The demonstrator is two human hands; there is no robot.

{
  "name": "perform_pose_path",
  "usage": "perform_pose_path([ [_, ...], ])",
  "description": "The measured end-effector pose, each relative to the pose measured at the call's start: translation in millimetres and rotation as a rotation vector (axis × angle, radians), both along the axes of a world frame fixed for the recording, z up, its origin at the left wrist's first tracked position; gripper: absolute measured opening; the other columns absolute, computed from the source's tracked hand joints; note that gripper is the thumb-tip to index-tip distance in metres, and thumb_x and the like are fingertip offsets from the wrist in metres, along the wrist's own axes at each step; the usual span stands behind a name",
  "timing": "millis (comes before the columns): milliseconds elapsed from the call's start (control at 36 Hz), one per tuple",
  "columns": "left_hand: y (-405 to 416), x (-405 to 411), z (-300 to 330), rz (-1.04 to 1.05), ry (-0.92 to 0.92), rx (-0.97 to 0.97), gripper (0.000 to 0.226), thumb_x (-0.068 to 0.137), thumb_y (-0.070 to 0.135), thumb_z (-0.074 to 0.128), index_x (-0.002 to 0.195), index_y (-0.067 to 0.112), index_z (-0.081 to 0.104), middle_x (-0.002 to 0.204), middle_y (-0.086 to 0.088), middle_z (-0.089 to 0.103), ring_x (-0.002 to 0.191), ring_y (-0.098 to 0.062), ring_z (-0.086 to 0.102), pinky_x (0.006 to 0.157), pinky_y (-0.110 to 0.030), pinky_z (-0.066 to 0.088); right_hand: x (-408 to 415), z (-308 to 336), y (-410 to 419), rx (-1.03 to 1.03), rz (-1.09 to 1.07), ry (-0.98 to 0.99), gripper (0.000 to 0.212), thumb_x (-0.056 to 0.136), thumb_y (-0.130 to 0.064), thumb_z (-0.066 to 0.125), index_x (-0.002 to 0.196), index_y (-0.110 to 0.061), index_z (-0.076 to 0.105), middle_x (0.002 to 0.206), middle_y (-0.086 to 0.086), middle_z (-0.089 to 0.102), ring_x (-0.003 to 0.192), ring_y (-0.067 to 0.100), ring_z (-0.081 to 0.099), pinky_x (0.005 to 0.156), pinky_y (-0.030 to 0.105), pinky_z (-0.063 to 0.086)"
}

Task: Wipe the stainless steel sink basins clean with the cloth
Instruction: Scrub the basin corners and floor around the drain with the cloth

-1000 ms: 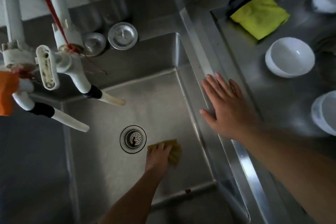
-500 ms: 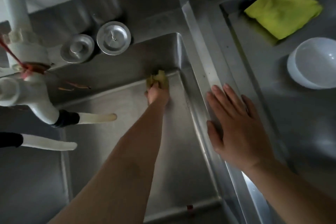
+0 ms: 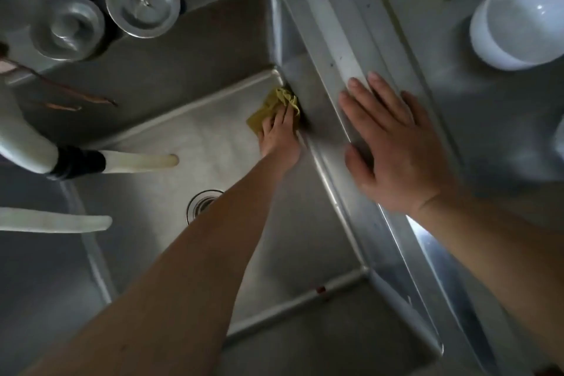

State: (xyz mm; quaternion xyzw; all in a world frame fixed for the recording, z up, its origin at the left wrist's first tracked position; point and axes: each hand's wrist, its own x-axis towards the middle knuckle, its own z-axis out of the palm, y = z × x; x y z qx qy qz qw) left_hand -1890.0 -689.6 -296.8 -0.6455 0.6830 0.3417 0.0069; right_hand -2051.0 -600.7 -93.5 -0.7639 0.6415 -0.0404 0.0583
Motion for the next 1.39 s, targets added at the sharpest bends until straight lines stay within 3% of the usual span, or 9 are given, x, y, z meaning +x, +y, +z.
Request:
perform_pose_path([
  [361,177,6,10,-0.408,0.081,0.054,0.049,0.096,0.017,0.045,0.144,0.026,0.040,0.154,0.006,0.035,0.148,-0.022,0.013,0.118,-0.045,0.011,9,14,3,0.112,0.007,0.177,0.070,0.094,-0.038,0.035,0.157,-0.011,0.020,0.166,0.005,0.011,0.154,0.025,0.003,0.118,0.054,0.021],
  [583,268,4,-1,-0.731,0.276,0.097,0.038,0.089,0.024,0.059,0.128,0.024,0.062,0.141,0.000,0.055,0.143,-0.032,0.034,0.115,-0.042,0.020,14,15,6,0.107,0.007,0.262,0.069,0.095,-0.037,0.032,0.158,-0.011,0.016,0.167,0.006,0.009,0.154,0.027,0.003,0.122,0.054,0.010],
  [667,277,1,0,-0.745,0.308,0.092,0.043,0.081,0.015,0.058,0.123,0.024,0.065,0.133,-0.001,0.061,0.135,-0.033,0.042,0.109,-0.040,0.023,14,16,6,0.110,0.007,0.280,0.069,0.095,-0.037,0.031,0.158,-0.012,0.015,0.167,0.005,0.008,0.154,0.026,0.002,0.122,0.053,0.011],
  [861,241,-1,4,-0.980,0.262,0.011,0.030,0.081,0.024,0.065,0.109,0.031,0.065,0.116,0.010,0.064,0.117,-0.027,0.048,0.096,-0.040,0.035,14,14,6,0.103,0.009,0.290,0.069,0.095,-0.036,0.032,0.158,-0.010,0.015,0.167,0.006,0.008,0.154,0.027,0.002,0.121,0.054,0.013],
  [972,216,1,3,-1.155,0.173,0.103,0.043,0.076,0.036,0.062,0.117,0.025,0.068,0.130,0.002,0.059,0.129,-0.026,0.042,0.102,-0.034,0.034,14,16,5,0.110,0.022,0.299,0.069,0.096,-0.036,0.030,0.158,-0.010,0.013,0.167,0.007,0.007,0.154,0.028,0.001,0.122,0.054,0.008],
  [1083,190,22,-1,-1.081,0.178,0.109,0.037,0.096,0.030,0.055,0.132,0.026,0.062,0.153,0.002,0.043,0.144,-0.022,0.032,0.116,-0.039,0.030,14,16,4,0.104,0.029,0.302,0.069,0.096,-0.036,0.031,0.158,-0.010,0.013,0.167,0.008,0.008,0.154,0.028,0.000,0.123,0.052,0.006],
  [1167,158,45,4,-0.996,0.179,0.058,0.037,0.102,0.022,0.047,0.138,0.023,0.057,0.154,0.004,0.041,0.146,-0.022,0.030,0.120,-0.032,0.021,14,15,4,0.096,0.027,0.303,0.069,0.096,-0.036,0.032,0.158,-0.010,0.013,0.167,0.008,0.009,0.154,0.028,0.001,0.124,0.051,0.006],
  [1222,141,61,7,-0.873,0.176,0.024,0.038,0.102,0.022,0.046,0.138,0.027,0.057,0.152,0.007,0.043,0.144,-0.019,0.031,0.118,-0.025,0.020,14,15,5,0.090,0.028,0.291,0.069,0.096,-0.036,0.032,0.158,-0.009,0.015,0.166,0.008,0.010,0.154,0.029,0.003,0.123,0.052,0.007],
  [1389,149,110,19,-0.739,0.062,-0.003,0.048,0.088,0.023,0.062,0.136,0.023,0.058,0.156,0.007,0.039,0.147,-0.028,0.026,0.116,-0.040,0.029,14,15,5,0.065,0.031,0.272,0.068,0.095,-0.034,0.033,0.156,-0.007,0.020,0.165,0.010,0.015,0.153,0.031,0.007,0.123,0.053,0.008],
])
